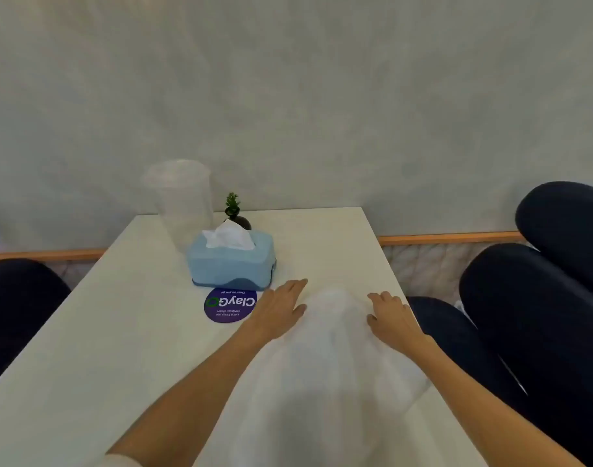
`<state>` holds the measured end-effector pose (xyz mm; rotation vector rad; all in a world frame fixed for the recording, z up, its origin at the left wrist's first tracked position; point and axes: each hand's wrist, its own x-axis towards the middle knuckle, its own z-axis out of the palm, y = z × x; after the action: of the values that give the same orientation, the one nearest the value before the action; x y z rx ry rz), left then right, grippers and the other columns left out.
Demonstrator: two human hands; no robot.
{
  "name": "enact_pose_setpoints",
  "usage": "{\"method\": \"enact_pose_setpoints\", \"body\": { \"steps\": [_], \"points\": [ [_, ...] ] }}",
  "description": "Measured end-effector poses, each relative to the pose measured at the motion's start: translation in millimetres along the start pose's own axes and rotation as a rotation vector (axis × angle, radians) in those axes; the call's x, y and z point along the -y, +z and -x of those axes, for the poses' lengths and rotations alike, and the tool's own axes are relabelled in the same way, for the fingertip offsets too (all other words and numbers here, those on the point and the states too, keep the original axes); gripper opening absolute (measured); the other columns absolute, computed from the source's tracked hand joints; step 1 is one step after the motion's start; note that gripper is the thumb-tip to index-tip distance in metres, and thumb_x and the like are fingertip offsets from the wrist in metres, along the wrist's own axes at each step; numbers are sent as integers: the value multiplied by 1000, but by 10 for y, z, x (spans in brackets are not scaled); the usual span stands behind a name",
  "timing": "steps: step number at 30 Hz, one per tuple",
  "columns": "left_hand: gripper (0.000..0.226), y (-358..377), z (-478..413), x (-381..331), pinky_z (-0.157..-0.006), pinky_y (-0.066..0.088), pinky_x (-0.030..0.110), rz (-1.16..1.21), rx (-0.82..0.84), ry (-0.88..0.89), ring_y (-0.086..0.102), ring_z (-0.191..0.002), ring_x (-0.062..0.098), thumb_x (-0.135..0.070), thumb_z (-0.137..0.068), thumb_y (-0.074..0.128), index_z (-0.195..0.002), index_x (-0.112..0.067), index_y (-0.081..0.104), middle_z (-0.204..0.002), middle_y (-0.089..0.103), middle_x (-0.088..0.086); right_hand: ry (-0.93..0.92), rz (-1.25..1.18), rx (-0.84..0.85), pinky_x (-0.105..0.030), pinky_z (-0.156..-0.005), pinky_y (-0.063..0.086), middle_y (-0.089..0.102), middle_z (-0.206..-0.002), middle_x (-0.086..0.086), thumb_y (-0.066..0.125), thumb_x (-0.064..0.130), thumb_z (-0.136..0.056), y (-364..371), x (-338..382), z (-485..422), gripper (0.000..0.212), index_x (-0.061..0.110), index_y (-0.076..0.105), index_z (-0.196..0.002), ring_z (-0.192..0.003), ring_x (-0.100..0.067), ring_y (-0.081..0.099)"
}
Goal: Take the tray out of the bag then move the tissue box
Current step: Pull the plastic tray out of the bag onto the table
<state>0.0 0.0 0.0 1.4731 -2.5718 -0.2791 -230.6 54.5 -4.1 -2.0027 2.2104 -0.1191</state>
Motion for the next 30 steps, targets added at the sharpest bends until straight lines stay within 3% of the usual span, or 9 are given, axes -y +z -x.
{"method": "enact_pose_setpoints", "body": {
  "steps": [5, 11, 13, 16, 22, 30],
  "points": [
    [50, 174, 57, 118, -101, 46, 40, 7, 115, -133, 47, -129, 25, -28, -100, 42, -147, -14, 30, -146, 41, 8, 103, -58, 46, -35, -77, 43, 55, -114, -15, 36, -5, -90, 152, -70, -24, 30, 1, 53, -112, -102, -32, 55],
    [38, 319, 59, 233, -88, 54, 36, -42, 39, -192, 54, -114, 24, -20, -100, 43, -137, -11, 44, -128, 52, 10, 69, -129, 73, -31, -70, 36, 49, -98, -14, 38, -12, -85, 103, -58, -338, 30, -3, 55, -108, -94, -31, 53],
    [34, 318, 53, 258, -83, 54, 34, -67, 29, -221, 55, -111, 23, -17, -100, 43, -134, -10, 46, -124, 54, 10, 53, -134, 70, -32, -70, 37, 50, -99, -13, 38, -12, -86, 72, -18, -432, 31, -3, 55, -110, -90, -29, 52],
    [30, 326, 68, 312, -83, 57, 35, -100, 24, -264, 59, -109, 23, -14, -99, 48, -128, -10, 50, -123, 56, 9, 38, -159, 64, -36, -80, 45, 54, -114, -18, 38, -10, -88, 72, 28, -488, 32, -1, 54, -114, -102, -34, 55],
    [26, 313, 74, 323, -80, 58, 37, -94, -7, -279, 64, -99, 25, -19, -100, 45, -123, -10, 54, -117, 60, 9, 55, -249, 36, -44, -90, 51, 58, -116, -19, 39, -7, -90, 95, -72, -356, 35, 3, 56, -119, -104, -35, 57],
    [24, 280, 66, 274, -78, 56, 36, -93, -34, -330, 65, -96, 27, -21, -101, 44, -118, -9, 55, -114, 62, 9, 81, -216, -14, -41, -92, 52, 60, -125, -13, 43, 1, -94, 54, -228, 85, 40, 11, 52, -131, -107, -32, 60]
  ]
}}
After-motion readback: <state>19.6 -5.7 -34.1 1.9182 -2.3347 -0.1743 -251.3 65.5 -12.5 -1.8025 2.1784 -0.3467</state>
